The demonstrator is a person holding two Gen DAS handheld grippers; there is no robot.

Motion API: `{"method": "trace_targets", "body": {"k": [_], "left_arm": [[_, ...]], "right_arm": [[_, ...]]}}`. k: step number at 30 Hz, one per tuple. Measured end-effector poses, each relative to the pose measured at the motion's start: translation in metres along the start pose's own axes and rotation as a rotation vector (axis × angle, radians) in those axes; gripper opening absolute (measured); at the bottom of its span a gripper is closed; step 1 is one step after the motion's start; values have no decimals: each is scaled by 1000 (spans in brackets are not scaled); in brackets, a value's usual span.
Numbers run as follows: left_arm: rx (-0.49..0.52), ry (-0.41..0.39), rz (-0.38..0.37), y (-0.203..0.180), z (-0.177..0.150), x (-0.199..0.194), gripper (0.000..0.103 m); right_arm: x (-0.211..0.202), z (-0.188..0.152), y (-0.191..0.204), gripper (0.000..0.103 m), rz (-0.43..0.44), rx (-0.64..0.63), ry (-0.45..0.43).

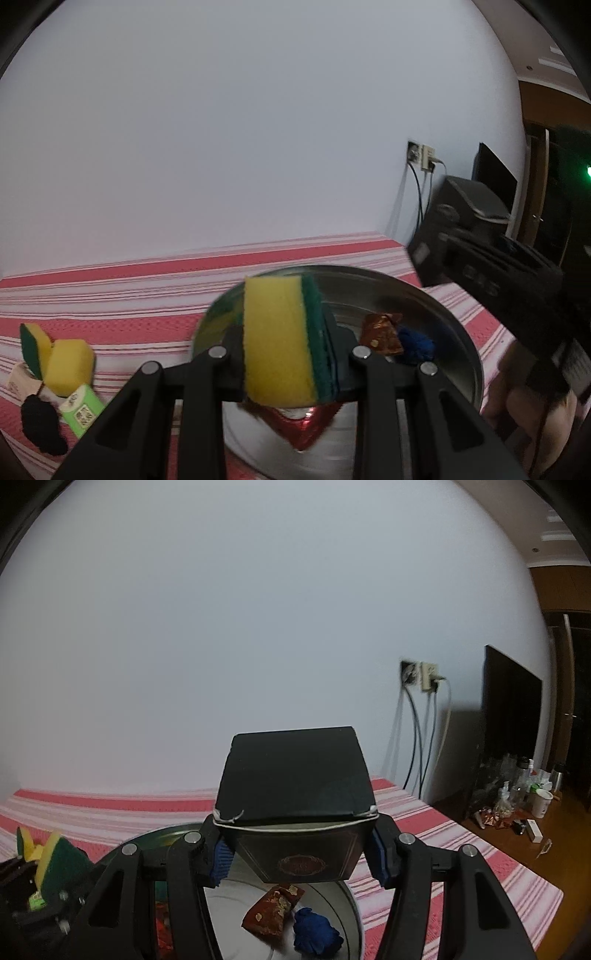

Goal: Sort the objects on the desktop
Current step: 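Lower the sponge into the tin and open the left tool while the right tool releases the tea box inside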

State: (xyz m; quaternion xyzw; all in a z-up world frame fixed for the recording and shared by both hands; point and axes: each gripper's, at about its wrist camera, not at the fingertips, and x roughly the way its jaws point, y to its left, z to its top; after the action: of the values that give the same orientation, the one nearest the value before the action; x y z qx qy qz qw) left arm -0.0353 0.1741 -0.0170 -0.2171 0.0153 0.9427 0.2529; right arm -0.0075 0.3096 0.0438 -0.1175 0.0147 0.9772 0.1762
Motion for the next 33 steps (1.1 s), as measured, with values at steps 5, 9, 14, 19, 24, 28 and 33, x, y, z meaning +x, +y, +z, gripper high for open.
{"method": "trace_targets", "body": {"k": [5,9,14,19,24,28,33], "left_arm": [[21,42,2,-12,-2,16,29],[25,100,12,-16,-4,29,29],[41,130,21,-26,-7,41,29],[51,159,16,-28,-10,48,29],[41,182,12,-29,-12,52,46],[41,119,48,-27,-8,41,94],[45,87,95,-18,-9,36,96]], "right_arm": [[28,6,0,60,35,-25,117],[44,5,1,60,68,-47,204],[50,6,-5,60,70,-23,240],[60,12,1,60,106,-39,296],[82,4,18,61,145,-103,408],[69,6,11,73,101,-50,347],[32,8,4,85,77,20,163]]}}
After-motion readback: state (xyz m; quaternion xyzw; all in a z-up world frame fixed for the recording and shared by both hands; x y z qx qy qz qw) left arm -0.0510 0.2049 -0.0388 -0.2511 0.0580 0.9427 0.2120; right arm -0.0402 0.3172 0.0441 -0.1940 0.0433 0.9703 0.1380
